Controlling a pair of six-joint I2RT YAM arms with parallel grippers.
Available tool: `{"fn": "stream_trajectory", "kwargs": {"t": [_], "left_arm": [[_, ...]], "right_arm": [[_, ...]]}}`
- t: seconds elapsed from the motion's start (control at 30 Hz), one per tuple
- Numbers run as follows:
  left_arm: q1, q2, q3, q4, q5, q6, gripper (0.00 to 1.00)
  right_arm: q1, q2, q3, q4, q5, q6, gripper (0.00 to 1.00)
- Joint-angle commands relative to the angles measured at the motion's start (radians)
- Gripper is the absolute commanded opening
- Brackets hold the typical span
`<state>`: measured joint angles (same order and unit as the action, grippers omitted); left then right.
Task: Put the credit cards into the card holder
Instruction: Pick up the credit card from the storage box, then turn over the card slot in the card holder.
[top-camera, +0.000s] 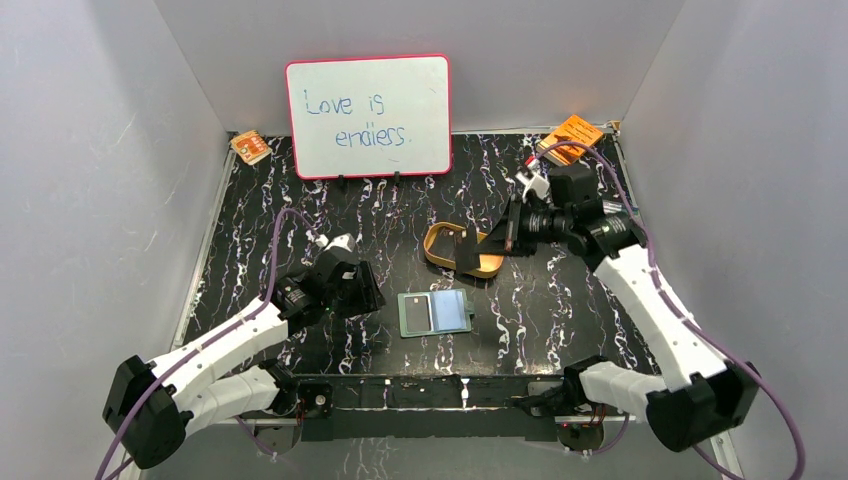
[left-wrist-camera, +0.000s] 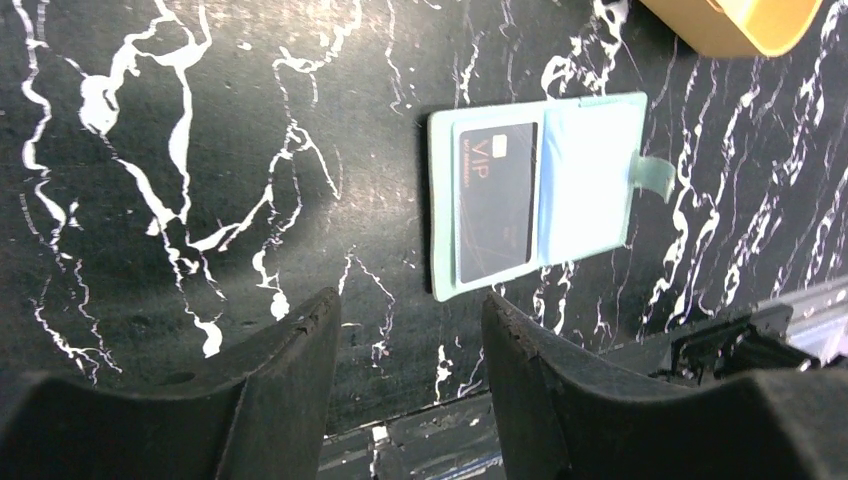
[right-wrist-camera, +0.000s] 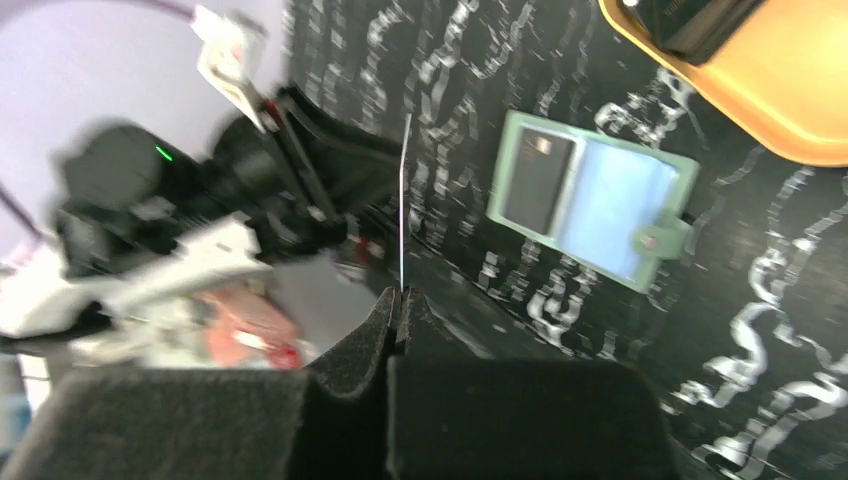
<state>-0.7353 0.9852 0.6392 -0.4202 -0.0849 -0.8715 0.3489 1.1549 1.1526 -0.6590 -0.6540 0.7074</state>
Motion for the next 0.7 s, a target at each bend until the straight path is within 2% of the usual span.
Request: {"fn": "stream_trajectory", "kwargs": {"t": [0.0,0.07,0.2,0.33,0.47,0.67], "left_arm": [[-0.002,-0.016,0.041,0.033,0.118,0.098,0.53],[-0.012,-0.003,0.037,0.085,0.185,0.114,0.55],[-0.049,0.056,0.067,0.132,0.175,0.099,0.6],[-0.061,0.153,0.096,0.178,0.164,0.067,0.6],[-0.067,0.24,0.131,0.201,0.16,0.04,0.59],[-0.087,0.344,0.183,0.234,0.17,0.024,0.58]], "right_arm": [[0.114,-0.147,-0.074,-0.157,0.313,-0.32,0.0],[0.119,-0.205,-0.175,-0.104,0.325,-0.308,0.0],[0.119,-0.218,-0.335,-0.02,0.27,-0.287,0.0],[0.12,-0.224,-0.48,0.2,0.173,-0.184,0.0],[0.124,-0.145,-0.515,0.291,0.125,-0.137,0.0],[0.125,-0.078,-0.54,0.297,0.123,-0.141,0.0]]}}
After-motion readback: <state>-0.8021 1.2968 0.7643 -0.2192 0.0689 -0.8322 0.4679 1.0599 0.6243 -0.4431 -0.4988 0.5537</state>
